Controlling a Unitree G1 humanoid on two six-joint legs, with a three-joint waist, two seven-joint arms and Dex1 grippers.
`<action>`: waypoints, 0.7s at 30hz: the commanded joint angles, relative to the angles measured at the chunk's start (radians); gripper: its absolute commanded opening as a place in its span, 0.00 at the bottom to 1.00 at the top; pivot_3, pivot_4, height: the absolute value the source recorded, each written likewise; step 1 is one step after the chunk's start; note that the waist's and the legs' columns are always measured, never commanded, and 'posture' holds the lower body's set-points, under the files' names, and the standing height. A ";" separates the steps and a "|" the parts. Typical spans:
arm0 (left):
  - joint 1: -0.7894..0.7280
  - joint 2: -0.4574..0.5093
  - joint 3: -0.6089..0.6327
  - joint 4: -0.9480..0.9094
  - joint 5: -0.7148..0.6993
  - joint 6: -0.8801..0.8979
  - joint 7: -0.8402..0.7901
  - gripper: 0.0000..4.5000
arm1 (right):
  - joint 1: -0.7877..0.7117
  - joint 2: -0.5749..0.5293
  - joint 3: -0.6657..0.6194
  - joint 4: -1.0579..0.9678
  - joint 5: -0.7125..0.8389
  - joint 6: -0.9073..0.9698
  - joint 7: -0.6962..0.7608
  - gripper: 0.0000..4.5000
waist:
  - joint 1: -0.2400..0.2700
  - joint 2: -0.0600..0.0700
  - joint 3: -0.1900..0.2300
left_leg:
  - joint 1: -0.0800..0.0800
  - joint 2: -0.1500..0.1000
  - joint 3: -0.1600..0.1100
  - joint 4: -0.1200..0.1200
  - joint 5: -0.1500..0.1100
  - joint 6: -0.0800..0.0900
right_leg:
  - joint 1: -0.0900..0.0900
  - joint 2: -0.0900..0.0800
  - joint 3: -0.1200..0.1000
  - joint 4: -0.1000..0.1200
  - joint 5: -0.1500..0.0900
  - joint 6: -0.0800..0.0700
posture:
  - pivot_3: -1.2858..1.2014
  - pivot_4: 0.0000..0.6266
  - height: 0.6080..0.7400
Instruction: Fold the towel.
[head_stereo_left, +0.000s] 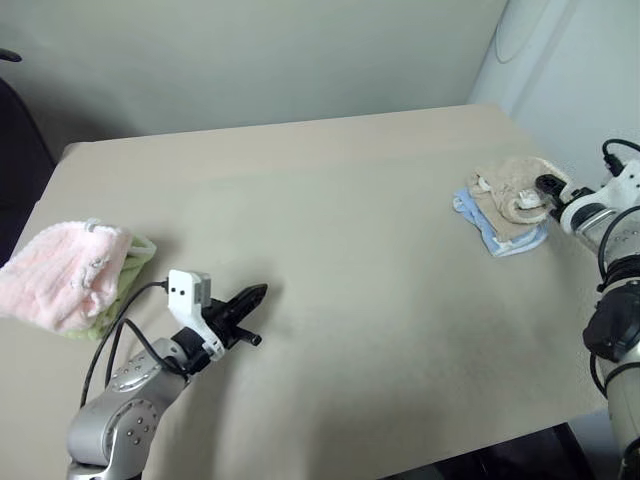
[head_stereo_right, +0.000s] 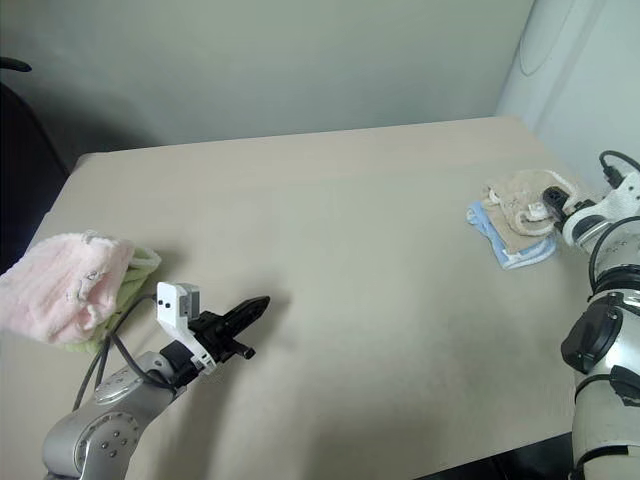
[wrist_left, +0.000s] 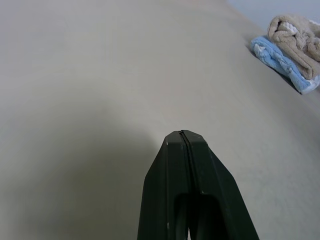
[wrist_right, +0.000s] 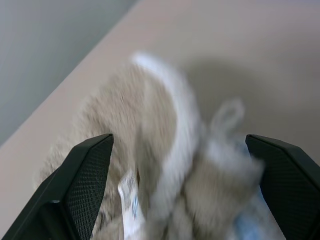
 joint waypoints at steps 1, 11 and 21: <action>-0.027 -0.006 0.029 -0.007 0.011 -0.047 0.005 0.00 | 0.035 -0.029 0.062 -0.149 -0.028 -0.055 0.123 0.99 | 0.000 0.000 0.000 | 0.000 0.000 0.000 0.000 0.000 0.000 | 0.000 0.000 0.000 0.000 0.000 0.000 | 0.52 0.24 1.00; -0.152 0.042 0.063 0.165 0.238 -0.242 0.033 0.00 | 0.315 0.148 0.450 -0.830 -0.068 -0.127 0.537 0.99 | -0.023 0.000 0.000 | 0.000 0.000 0.000 0.001 0.005 -0.009 | 0.000 0.002 0.000 0.000 0.000 0.000 | 0.52 0.24 1.00; -0.179 0.038 0.040 0.179 0.299 -0.280 0.019 0.00 | 0.364 0.402 0.588 -0.774 -0.118 -0.150 0.538 0.99 | 0.003 0.000 0.000 | -0.006 -0.001 -0.003 0.006 0.006 -0.010 | -0.002 0.000 -0.002 -0.002 0.000 0.001 | 0.52 0.24 1.00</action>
